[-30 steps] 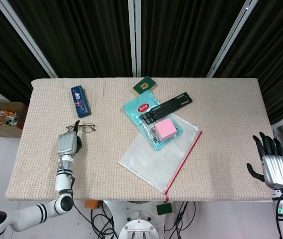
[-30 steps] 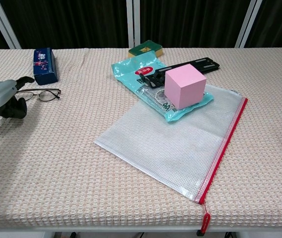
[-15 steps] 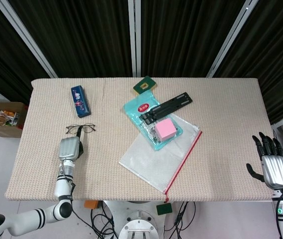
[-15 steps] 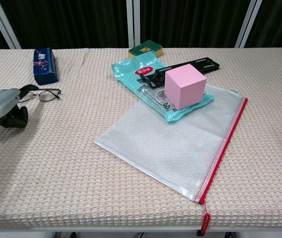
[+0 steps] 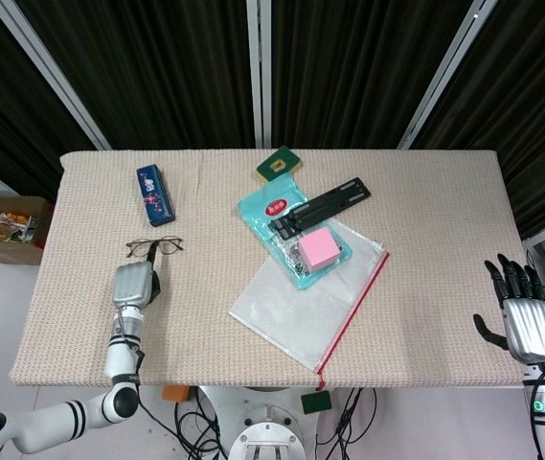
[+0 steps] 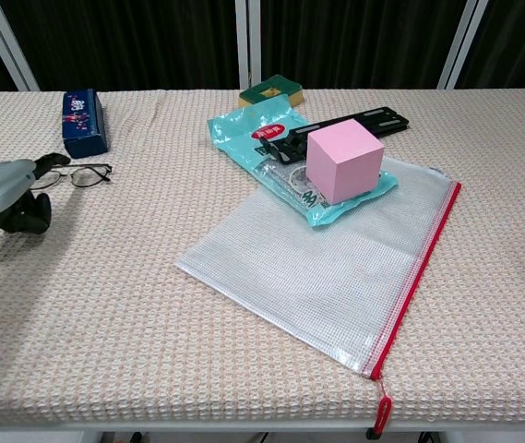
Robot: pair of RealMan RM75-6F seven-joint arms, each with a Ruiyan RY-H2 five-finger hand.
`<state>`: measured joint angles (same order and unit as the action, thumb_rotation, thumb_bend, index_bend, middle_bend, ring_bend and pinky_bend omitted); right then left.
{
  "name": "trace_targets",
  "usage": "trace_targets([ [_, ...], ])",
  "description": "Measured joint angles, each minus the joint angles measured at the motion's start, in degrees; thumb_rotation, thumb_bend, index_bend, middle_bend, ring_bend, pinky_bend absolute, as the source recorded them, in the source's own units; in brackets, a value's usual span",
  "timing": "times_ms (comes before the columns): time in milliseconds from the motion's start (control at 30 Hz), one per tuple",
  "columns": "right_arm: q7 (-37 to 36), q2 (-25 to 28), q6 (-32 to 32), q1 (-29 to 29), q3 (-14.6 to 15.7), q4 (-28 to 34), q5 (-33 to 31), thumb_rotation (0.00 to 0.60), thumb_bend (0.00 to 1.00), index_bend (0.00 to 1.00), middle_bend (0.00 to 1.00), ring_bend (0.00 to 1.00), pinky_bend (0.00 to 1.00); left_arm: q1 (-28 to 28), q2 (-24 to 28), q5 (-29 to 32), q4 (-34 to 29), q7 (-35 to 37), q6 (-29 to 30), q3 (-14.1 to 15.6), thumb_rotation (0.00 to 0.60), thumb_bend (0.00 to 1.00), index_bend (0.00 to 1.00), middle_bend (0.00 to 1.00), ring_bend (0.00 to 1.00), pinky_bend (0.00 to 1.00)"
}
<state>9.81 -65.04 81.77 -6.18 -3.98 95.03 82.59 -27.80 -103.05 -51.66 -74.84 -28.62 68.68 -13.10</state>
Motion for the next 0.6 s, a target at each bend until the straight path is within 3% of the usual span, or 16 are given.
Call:
trace_targets([
  [33, -0.01, 0.03, 0.09, 0.02, -0.02, 0.03, 0.04, 0.600, 0.35, 0.00, 0.00, 0.00, 0.00, 0.29, 0.61, -1.04, -1.26, 0.60, 0.95, 0.00, 0.600, 0.72, 0.00, 1.00, 0.98, 0.99],
  [167, -0.40, 0.09, 0.50, 0.18, -0.01, -0.17, 0.32, 0.600, 0.35, 0.00, 0.00, 0.00, 0.00, 1.87, 3.94, -7.29, -5.95, 3.84, 4.85, 1.00, 0.600, 0.44, 0.00, 0.98, 0.94, 0.96],
  [233, -0.59, 0.09, 0.46, 0.26, 0.13, -0.49, 0.38, 0.600, 0.35, 0.00, 0.00, 0.00, 0.00, 3.14, 6.97, -12.38, -8.11, 6.77, 6.77, 2.65, 0.600, 0.34, 0.00, 0.92, 0.89, 0.95],
  [300, -0.80, 0.02, 0.34, 0.37, 0.42, -1.04, 0.50, 0.600, 0.35, 0.00, 0.00, 0.00, 0.00, 4.64, 10.33, -17.27, -9.49, 9.76, 8.70, 4.78, 0.600, 0.27, 0.00, 0.75, 0.74, 0.90],
  [400, -1.19, -0.31, 0.32, 0.68, 0.98, -2.35, 0.80, 0.600, 0.33, 0.00, 0.00, 0.00, 0.00, 8.11, 15.98, -25.38, -10.19, 15.28, 12.83, 9.62, 0.599, 0.18, 0.00, 0.32, 0.32, 0.59],
  [467, -1.42, -0.71, 0.61, 1.05, 1.37, -3.70, 1.12, 0.600, 0.32, 0.00, 0.00, 0.00, 0.00, 11.28, 19.66, -30.23, -9.32, 19.20, 16.36, 13.58, 0.533, 0.13, 0.01, 0.09, 0.09, 0.30],
  [500, -1.50, -0.90, 0.82, 1.25, 1.56, -4.37, 1.31, 0.600, 0.31, 0.00, 0.00, 0.00, 0.00, 12.73, 20.93, -31.85, -8.61, 20.72, 17.91, 15.13, 0.491, 0.12, 0.02, 0.05, 0.05, 0.23],
  [600, -1.86, -1.48, 1.70, 2.24, 2.39, -6.60, 1.91, 0.600, 0.29, 0.00, 0.00, 0.00, 0.00, 17.13, 23.99, -34.69, -5.61, 24.13, 21.88, 18.53, 0.244, 0.08, 0.03, 0.01, 0.02, 0.15],
])
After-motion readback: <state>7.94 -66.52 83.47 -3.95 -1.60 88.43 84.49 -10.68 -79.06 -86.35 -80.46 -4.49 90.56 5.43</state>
